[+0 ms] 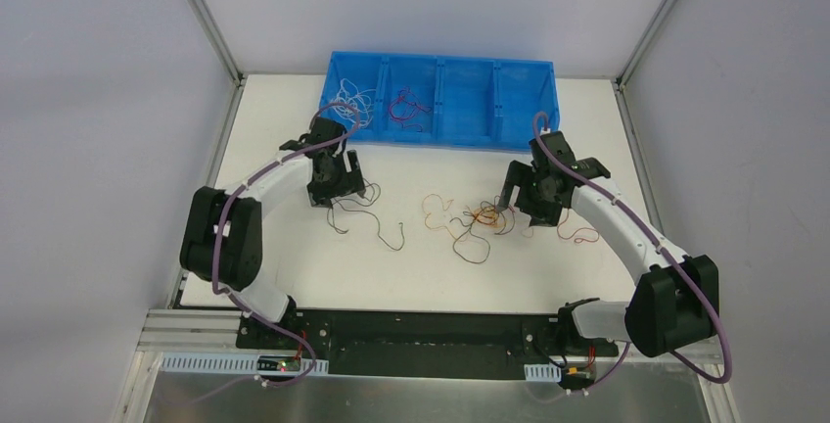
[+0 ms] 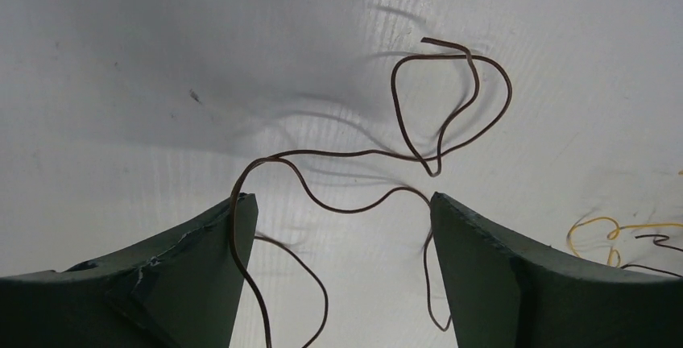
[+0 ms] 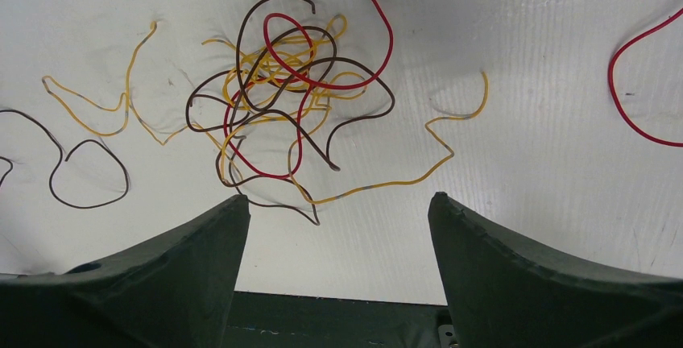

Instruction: Untangle the cables

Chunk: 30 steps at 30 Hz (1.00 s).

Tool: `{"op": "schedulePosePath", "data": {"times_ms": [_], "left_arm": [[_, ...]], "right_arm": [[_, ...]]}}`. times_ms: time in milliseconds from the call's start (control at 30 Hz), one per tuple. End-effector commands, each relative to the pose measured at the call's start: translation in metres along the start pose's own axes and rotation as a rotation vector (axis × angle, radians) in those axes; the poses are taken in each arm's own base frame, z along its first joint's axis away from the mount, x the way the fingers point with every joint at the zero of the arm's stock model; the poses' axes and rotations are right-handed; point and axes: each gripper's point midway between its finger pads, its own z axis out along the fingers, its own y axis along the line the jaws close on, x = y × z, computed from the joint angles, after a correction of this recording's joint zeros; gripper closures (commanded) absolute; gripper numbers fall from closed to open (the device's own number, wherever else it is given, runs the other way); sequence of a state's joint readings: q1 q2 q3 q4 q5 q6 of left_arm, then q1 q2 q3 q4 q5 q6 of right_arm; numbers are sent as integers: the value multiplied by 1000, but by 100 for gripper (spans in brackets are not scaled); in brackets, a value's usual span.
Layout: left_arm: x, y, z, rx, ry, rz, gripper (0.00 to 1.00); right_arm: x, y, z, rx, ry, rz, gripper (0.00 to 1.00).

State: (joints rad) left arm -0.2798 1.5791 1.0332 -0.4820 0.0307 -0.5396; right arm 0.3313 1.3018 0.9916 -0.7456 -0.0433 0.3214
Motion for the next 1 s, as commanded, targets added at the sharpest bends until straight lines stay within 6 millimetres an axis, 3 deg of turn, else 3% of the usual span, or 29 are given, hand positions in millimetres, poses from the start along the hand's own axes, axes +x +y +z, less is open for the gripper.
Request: {"op": "schedulePosePath", "data": {"times_ms": [0,267,467,667,733,833,967], "left_arm": [[-19,-16,8,42,-15,27,19],[-35,-35,22,35,-40,45,18],[-32,-26,36,-29,-31,16,27],[-17,-21,37,-29,10,6,51],[-14,-27,32,5,23,2,64],[-17,-39,14,54,11,-3,84],[-33,-51,-18,77,-50,7,100]], "right_arm": [[0,2,-6,-23,-16,0,15],[2,2,0,-21,-3,0,15],[0,1,0,-15,-8,-4,14],[1,2,-3,-21,-9,1,5],[1,3,-6,-28,-13,3,4],[0,4,-11,-36,-24,1,3],[-2,5,-18,-39,-36,-1,2]]}}
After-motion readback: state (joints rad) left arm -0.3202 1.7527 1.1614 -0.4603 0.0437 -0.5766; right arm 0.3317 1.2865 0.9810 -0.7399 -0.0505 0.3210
